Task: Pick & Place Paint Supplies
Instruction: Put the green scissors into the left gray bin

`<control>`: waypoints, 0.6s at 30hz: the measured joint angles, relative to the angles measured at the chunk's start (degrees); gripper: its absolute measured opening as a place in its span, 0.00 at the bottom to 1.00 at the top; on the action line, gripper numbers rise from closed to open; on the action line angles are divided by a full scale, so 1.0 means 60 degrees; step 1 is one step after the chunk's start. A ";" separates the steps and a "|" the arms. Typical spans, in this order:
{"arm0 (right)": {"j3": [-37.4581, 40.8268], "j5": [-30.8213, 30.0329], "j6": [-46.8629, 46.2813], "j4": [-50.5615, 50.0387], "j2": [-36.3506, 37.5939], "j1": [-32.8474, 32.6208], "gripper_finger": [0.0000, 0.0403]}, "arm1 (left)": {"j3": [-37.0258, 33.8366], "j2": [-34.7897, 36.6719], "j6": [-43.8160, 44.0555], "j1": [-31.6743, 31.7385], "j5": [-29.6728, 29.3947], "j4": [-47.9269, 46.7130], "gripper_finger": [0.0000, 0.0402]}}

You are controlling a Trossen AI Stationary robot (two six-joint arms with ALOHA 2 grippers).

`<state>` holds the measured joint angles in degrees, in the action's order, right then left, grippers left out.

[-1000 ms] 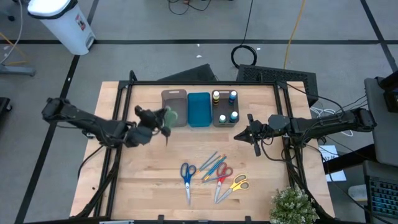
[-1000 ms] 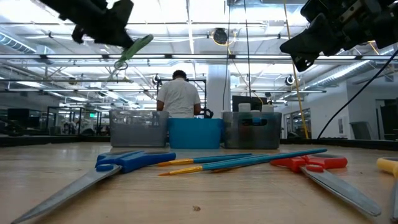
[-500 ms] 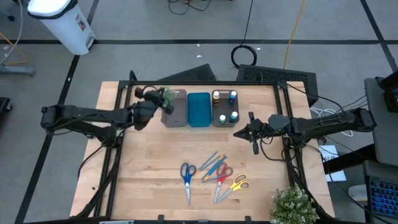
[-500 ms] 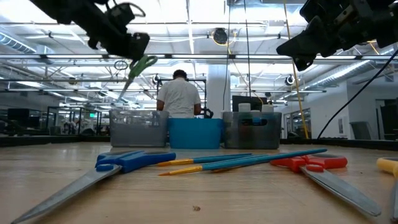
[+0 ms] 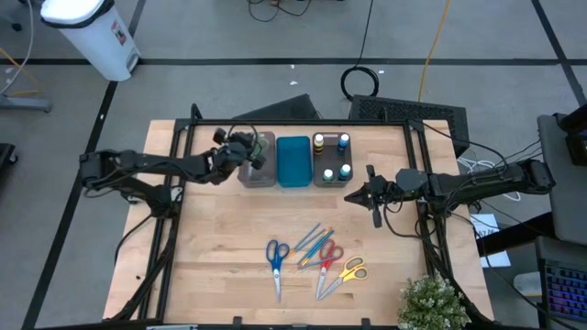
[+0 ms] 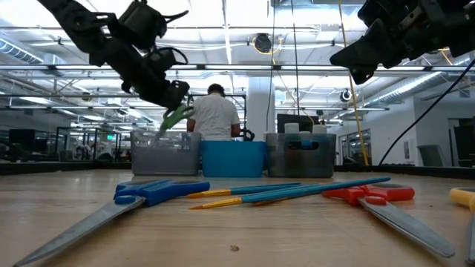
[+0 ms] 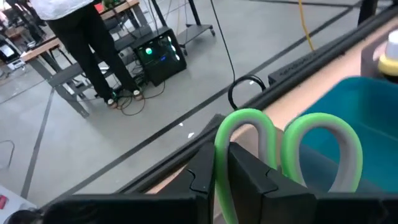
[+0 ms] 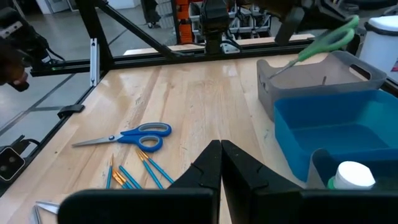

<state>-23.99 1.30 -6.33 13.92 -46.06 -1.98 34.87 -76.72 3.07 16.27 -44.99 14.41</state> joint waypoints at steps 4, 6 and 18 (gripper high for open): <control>-0.0003 0.0000 0.0004 0.0003 0.0003 0.0000 0.00 | 0.0001 -0.0478 0.0039 0.0000 -0.0002 0.0307 0.09; 0.0000 -0.0001 0.0004 0.0003 0.0000 0.0000 0.00 | 0.0008 -0.0638 0.0041 0.0000 0.0000 0.0478 0.09; 0.0001 -0.0004 0.0004 0.0003 0.0000 0.0000 0.00 | 0.0011 -0.1094 0.0220 0.0000 0.0011 0.0352 0.10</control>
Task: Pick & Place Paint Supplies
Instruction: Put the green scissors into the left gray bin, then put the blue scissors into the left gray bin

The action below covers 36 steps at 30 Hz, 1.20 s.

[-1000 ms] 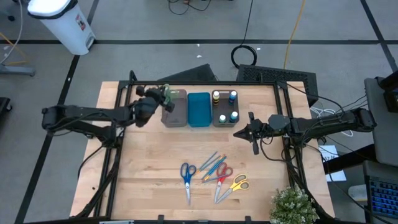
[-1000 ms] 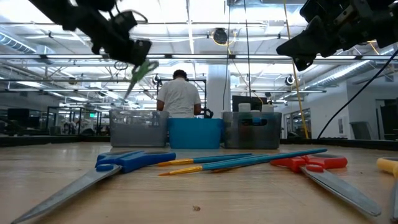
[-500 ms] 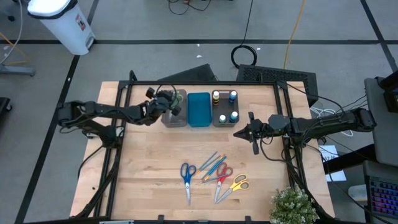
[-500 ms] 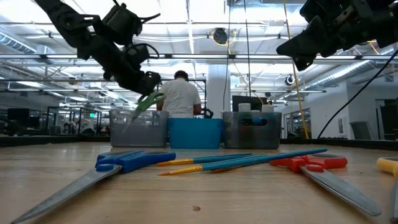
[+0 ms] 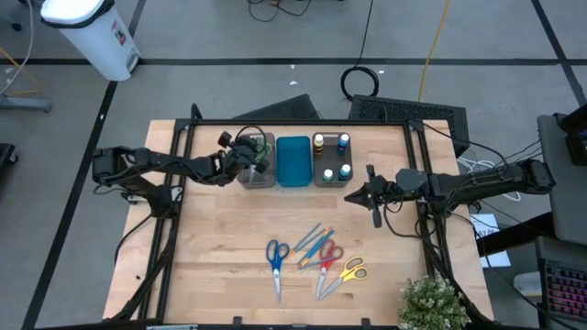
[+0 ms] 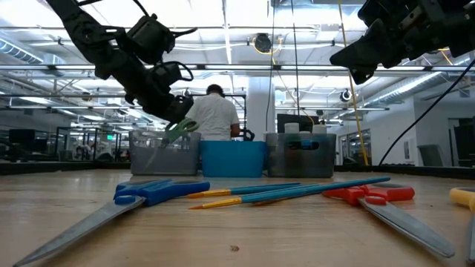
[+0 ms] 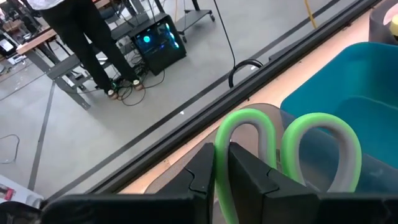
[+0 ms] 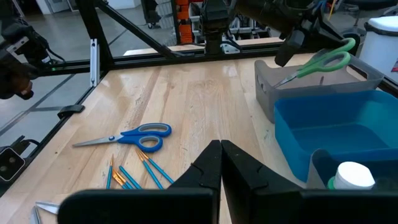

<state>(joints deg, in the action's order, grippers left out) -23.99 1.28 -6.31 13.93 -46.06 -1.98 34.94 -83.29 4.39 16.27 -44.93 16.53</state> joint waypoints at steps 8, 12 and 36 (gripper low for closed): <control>0.0000 0.0004 0.0000 0.0000 0.0003 0.0000 0.00 | 0.0000 0.0000 -0.0027 0.0000 0.0000 0.0002 0.10; 0.0000 0.0004 0.0000 0.0000 0.0000 0.0000 0.00 | 0.0000 0.0000 -0.0027 0.0000 0.0000 0.0004 0.10; 0.0000 0.0004 0.0000 0.0000 0.0004 0.0000 0.00 | 0.0615 0.0004 -0.1378 -0.0518 -0.0087 0.0010 0.42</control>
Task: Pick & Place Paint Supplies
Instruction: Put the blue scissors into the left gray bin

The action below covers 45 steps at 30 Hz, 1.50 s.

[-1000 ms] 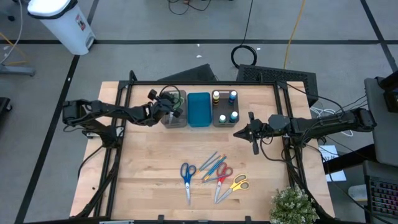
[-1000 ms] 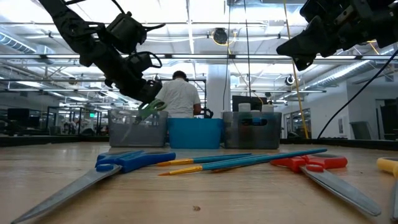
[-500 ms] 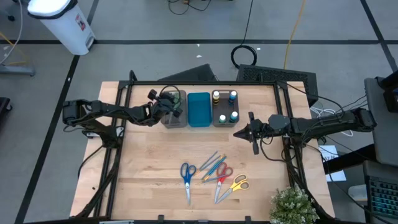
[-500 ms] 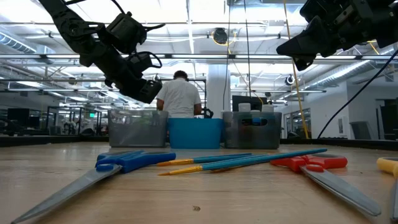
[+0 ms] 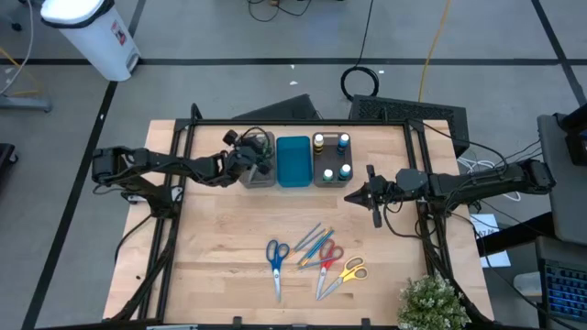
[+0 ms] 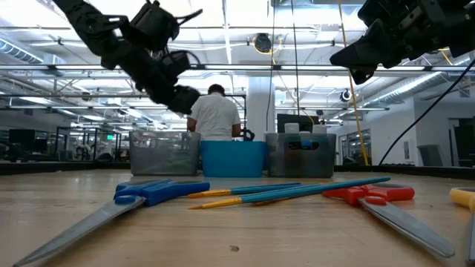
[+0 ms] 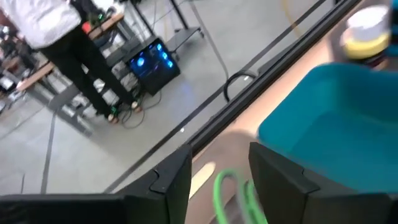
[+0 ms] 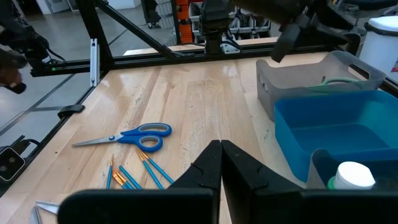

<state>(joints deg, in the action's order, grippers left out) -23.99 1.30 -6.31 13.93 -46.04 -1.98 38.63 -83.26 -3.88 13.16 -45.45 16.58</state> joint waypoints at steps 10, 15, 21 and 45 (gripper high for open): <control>-0.0003 0.0004 -0.0004 -0.0007 -0.0001 0.0000 0.00 | 0.1587 0.0011 -0.0881 -0.1755 0.0004 -0.0001 0.42; 0.0000 0.0007 -0.0004 -0.0089 -0.0001 0.0000 0.00 | 0.2202 0.0011 -0.0892 -0.2909 0.0007 0.0001 0.42; 0.0000 0.0007 -0.0004 -0.0093 -0.0002 0.0000 0.00 | 0.2423 0.0011 -0.0804 -0.4162 0.0117 0.0032 0.42; -0.0002 0.0007 -0.0007 0.0072 -0.0003 0.0000 0.00 | 0.2419 0.0011 0.4109 -0.6440 0.3738 -0.2411 0.42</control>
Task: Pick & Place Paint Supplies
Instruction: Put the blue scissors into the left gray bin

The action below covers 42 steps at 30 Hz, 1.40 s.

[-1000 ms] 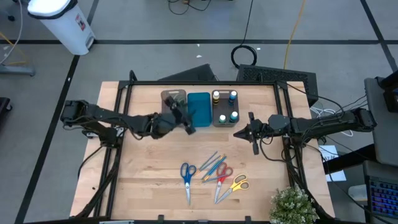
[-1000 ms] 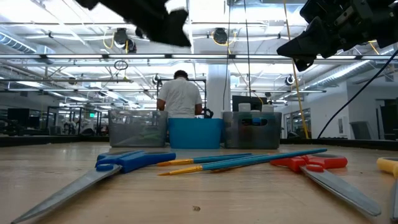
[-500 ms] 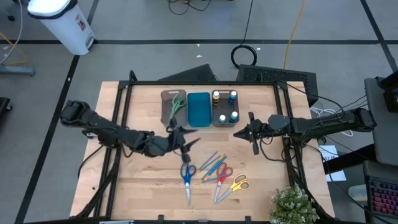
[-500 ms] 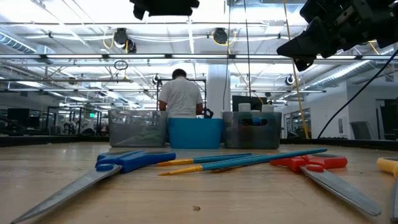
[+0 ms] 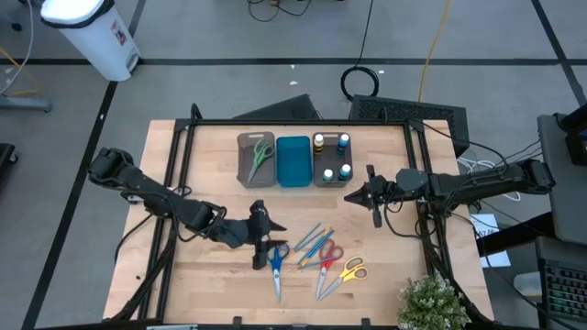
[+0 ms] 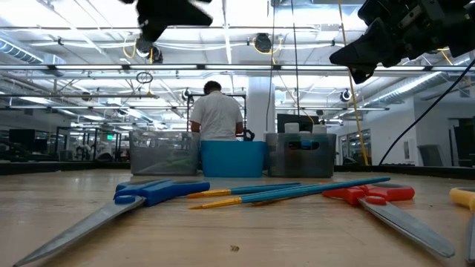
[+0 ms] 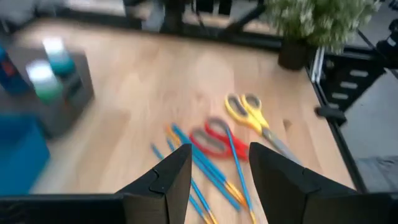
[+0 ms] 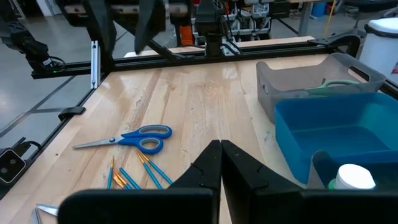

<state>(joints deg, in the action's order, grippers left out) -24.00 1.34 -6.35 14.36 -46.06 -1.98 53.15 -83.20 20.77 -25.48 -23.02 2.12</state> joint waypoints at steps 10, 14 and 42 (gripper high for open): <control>0.0001 0.0000 0.0000 0.0001 -0.0001 0.0000 0.00 | 0.0000 -0.0004 0.3995 -0.0076 0.0054 -0.2771 0.42; 0.0000 -0.0002 0.0000 0.0000 -0.0001 0.0000 0.00 | 0.0000 -0.0005 0.4390 -0.0076 0.0050 -0.3023 0.42; 0.0002 -0.0004 0.0000 -0.0002 -0.0001 0.0000 0.00 | 0.0001 -0.3130 0.3231 -0.0119 0.1651 -0.2340 0.42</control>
<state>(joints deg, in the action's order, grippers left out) -23.99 1.32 -6.35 14.35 -46.06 -1.98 53.15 -101.98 40.16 -26.19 -13.12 -11.92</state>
